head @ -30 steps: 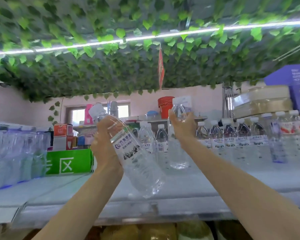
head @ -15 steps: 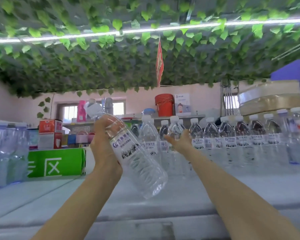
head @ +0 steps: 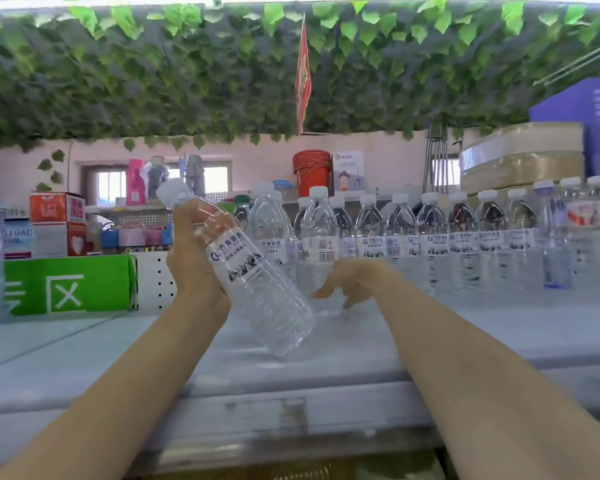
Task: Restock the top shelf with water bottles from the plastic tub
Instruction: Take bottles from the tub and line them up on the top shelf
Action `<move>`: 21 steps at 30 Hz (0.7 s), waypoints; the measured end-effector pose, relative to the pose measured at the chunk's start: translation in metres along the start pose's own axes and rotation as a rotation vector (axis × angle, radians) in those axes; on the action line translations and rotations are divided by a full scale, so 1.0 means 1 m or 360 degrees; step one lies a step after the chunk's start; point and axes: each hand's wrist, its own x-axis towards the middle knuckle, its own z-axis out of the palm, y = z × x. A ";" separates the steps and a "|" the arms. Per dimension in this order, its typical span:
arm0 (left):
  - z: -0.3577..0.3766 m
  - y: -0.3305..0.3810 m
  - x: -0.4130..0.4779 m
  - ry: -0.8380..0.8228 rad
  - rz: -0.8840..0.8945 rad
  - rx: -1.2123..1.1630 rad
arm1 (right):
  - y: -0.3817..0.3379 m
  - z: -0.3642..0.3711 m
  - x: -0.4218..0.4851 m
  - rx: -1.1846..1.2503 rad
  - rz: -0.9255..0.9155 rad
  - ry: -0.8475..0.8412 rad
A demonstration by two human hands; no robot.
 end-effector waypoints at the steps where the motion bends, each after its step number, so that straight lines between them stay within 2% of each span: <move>1: 0.000 0.000 -0.001 -0.0004 0.0022 -0.0004 | 0.000 0.001 0.002 -0.0040 0.0021 0.0027; 5: 0.003 0.000 -0.003 -0.0024 0.0027 -0.0034 | -0.001 0.010 0.012 -0.0183 -0.0037 0.0384; 9: 0.001 -0.002 -0.003 0.0067 0.0050 -0.0018 | -0.004 0.001 0.011 0.0052 -0.0016 0.0129; 11: 0.001 -0.002 -0.003 0.0097 0.0056 -0.0007 | -0.004 0.002 0.013 -0.0004 -0.0035 0.0173; 13: 0.000 -0.002 -0.002 0.0101 0.0052 0.0019 | -0.006 0.006 0.016 -0.0055 -0.0096 0.0386; 14: -0.001 -0.003 -0.002 0.0101 0.0045 0.0031 | -0.006 0.008 0.018 -0.0048 -0.0068 0.0409; 17: -0.003 -0.004 -0.002 0.0140 0.0040 0.0065 | -0.003 0.008 0.019 0.0067 0.0026 0.0159; 21: -0.004 -0.003 -0.001 0.0173 0.0025 0.0055 | 0.000 0.012 0.024 0.0104 0.0004 0.0185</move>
